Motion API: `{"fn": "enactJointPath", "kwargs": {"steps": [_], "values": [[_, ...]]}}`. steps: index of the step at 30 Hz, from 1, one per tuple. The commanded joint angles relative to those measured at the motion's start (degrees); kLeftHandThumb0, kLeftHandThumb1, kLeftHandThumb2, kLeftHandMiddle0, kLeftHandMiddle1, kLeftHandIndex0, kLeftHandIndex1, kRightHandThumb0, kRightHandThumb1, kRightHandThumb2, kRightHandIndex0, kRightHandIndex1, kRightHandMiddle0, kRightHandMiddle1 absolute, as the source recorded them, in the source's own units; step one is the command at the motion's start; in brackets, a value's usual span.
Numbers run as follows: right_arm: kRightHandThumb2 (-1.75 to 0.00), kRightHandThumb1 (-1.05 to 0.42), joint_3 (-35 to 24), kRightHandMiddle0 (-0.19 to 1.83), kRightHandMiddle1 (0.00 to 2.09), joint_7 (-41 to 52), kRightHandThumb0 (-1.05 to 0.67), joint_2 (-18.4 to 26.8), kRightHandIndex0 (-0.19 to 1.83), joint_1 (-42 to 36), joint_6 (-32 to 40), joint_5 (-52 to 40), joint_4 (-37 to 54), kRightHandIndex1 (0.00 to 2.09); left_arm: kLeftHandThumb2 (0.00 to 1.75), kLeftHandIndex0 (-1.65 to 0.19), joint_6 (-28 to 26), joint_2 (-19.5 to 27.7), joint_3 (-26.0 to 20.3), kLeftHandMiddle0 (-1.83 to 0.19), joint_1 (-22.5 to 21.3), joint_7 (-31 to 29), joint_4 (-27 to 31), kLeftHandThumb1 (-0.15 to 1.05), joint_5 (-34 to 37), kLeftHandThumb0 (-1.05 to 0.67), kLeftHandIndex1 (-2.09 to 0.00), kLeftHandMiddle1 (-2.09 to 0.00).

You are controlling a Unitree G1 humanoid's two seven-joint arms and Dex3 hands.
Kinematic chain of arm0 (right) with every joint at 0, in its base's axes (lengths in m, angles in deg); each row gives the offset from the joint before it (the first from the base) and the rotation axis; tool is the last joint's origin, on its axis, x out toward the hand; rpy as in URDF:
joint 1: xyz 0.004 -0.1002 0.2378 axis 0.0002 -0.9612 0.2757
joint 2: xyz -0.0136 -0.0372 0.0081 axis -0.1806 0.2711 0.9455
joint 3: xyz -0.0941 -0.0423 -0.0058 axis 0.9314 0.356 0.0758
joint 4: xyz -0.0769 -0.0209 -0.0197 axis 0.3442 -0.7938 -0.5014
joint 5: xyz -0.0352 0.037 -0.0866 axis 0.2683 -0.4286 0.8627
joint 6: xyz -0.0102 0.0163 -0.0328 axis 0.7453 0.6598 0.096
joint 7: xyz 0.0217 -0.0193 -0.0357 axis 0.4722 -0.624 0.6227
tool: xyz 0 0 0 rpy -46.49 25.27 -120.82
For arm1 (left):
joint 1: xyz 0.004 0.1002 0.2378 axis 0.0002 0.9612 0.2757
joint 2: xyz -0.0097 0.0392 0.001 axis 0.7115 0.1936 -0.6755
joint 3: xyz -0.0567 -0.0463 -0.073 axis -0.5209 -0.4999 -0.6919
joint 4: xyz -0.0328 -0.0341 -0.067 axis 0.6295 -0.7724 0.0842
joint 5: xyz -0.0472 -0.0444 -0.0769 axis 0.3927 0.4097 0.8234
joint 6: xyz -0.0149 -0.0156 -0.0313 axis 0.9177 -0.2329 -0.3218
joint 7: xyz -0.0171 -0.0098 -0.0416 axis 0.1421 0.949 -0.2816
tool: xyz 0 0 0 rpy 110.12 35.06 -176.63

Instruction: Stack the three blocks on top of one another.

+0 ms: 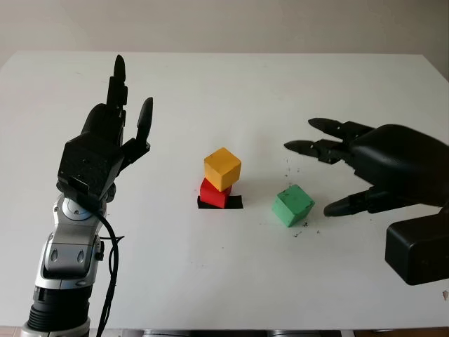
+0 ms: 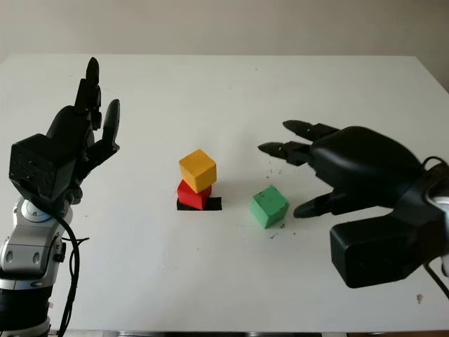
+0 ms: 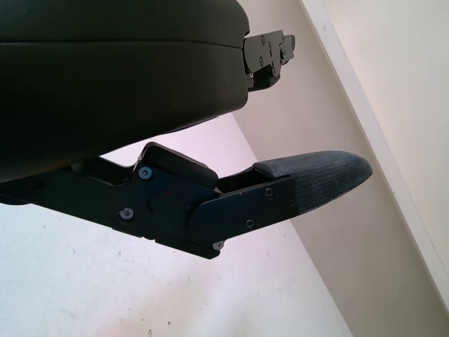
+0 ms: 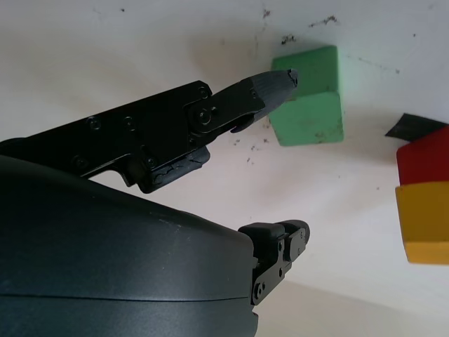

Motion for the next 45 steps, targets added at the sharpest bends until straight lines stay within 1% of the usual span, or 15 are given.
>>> {"fn": "enactJointPath", "kwargs": {"steps": [1,9,18,29,32,38,40,41,42,45], "values": [[-0.05,-0.93,0.7,0.31,0.07,-0.7,-0.55,-0.7,0.07,-0.3,-1.0,0.3,-1.1,0.04,0.73,0.19,0.0,0.2,-0.5,0.19,0.4,-0.1,1.1,1.05,0.1,-0.81,0.00,0.00],[-0.06,-0.95,4.0,0.31,0.06,-3.1,-0.55,-1.3,0.05,1.4,-5.8,2.4,-7.1,0.05,0.72,0.19,-0.1,0.3,-0.5,0.19,0.4,0.1,1.0,1.05,0.2,-0.82,0.00,0.00],[-0.05,-0.94,5.7,0.38,0.09,-5.1,-0.54,-2.1,0.08,2.6,-9.0,3.4,-9.9,0.06,0.72,0.19,-0.2,0.3,-0.6,0.19,0.4,0.1,0.9,1.05,0.4,-0.82,0.00,0.00],[-0.05,-0.94,7.3,0.45,0.12,-6.2,-0.49,-4.9,0.12,4.2,-8.5,3.3,-12.5,0.07,0.72,0.19,-0.5,0.1,-0.2,0.19,-0.1,0.3,0.5,1.05,-0.3,-0.83,0.00,0.00],[-0.06,-0.94,7.6,0.47,0.13,-6.2,-0.48,-5.5,0.12,4.8,-8.4,3.3,-13.0,0.07,0.72,0.19,0.1,0.4,-0.2,0.19,-0.1,0.1,0.0,1.05,-0.4,-0.83,0.00,0.00],[-0.06,-0.95,8.3,0.52,0.17,-6.6,-0.45,-6.4,0.14,5.8,-8.1,3.6,-14.6,0.07,0.72,0.19,-0.3,0.2,-0.3,0.19,0.1,0.3,0.5,1.05,-0.3,-0.84,0.00,0.00],[-0.06,-0.95,8.5,0.55,0.20,-7.5,-0.44,-6.6,0.16,6.2,-9.1,3.9,-15.5,0.08,0.72,0.19,-0.2,0.1,-0.4,0.19,0.3,0.3,0.7,1.05,-0.3,-0.83,0.00,0.00],[-0.06,-0.96,8.6,0.57,0.22,-8.0,-0.42,-6.6,0.17,6.4,-9.7,4.1,-16.0,0.08,0.72,0.19,-0.3,0.1,-0.5,0.19,0.4,0.4,0.7,1.05,-0.3,-0.83,0.00,0.00],[-0.06,-0.96,8.7,0.54,0.31,-8.4,-0.42,-6.6,0.19,6.7,-10.2,4.2,-16.5,0.07,0.72,0.19,-0.3,0.1,-0.4,0.19,0.4,0.4,0.7,1.05,-0.4,-0.83,0.00,0.00],[-0.05,-0.97,9.1,0.30,0.86,-9.0,-0.41,-6.6,0.21,7.2,-11.1,4.3,-17.6,0.06,0.72,0.19,-0.2,0.2,-0.4,0.19,0.4,0.4,0.6,1.05,-0.4,-0.83,0.00,0.00]]}}
